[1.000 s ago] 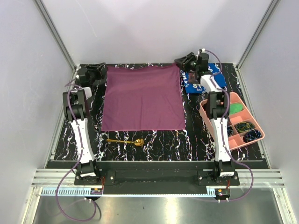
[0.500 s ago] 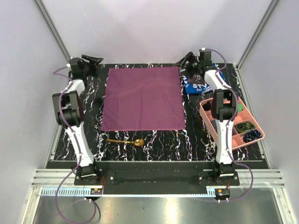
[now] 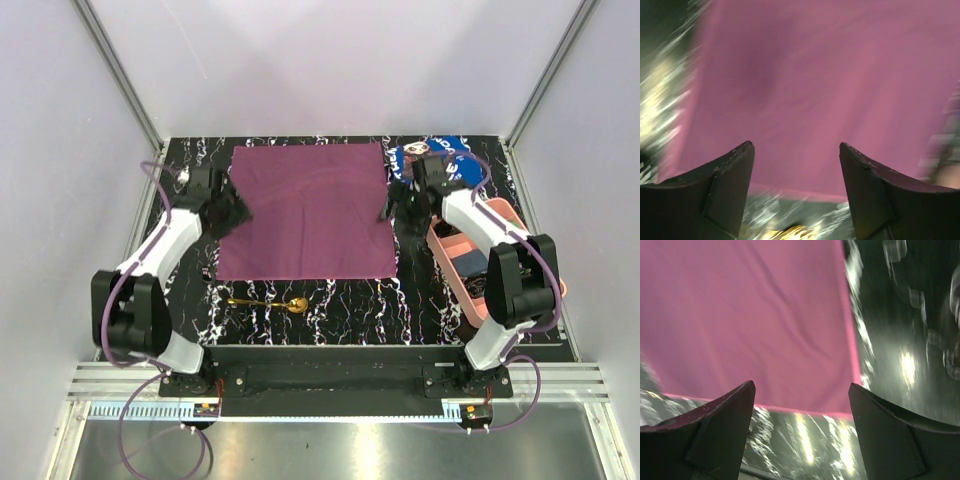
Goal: Fold the napkin into a case and place the utensils inside
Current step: Flatten out the crumpled napkin at the center of the board.
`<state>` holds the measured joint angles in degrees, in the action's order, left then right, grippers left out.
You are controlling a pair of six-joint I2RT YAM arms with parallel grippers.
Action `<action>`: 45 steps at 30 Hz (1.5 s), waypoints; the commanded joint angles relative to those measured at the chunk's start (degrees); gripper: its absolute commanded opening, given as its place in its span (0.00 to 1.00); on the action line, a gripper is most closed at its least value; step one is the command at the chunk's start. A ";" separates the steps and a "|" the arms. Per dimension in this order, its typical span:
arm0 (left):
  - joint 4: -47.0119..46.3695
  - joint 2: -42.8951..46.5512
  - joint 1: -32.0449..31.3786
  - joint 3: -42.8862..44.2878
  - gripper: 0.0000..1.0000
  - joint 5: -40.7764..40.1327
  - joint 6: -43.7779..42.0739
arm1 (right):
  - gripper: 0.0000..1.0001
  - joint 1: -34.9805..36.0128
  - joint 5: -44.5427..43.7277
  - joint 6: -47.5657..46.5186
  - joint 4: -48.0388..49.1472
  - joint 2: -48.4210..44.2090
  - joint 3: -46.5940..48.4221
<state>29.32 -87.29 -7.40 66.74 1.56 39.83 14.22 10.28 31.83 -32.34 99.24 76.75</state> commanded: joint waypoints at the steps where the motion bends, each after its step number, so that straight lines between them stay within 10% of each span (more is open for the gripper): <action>1: 10.84 8.51 1.77 -7.75 0.68 -12.89 -3.89 | 0.84 2.39 -4.91 -1.25 -3.96 -7.04 -8.54; 9: 12.95 5.91 4.49 -11.72 0.35 -12.03 3.49 | 0.60 2.74 -6.94 1.38 -3.70 -9.50 -12.76; 24: 12.51 -0.42 4.24 -14.53 0.51 -16.50 12.46 | 0.48 2.83 -8.97 2.97 -3.26 -10.30 -13.56; 45: 11.11 -5.18 3.27 -15.58 0.37 -18.26 18.08 | 0.46 3.09 -8.26 3.41 -2.03 -10.82 -14.61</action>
<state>41.85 -91.77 -4.51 52.14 -13.45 54.74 16.88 2.50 34.39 -35.57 90.43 62.54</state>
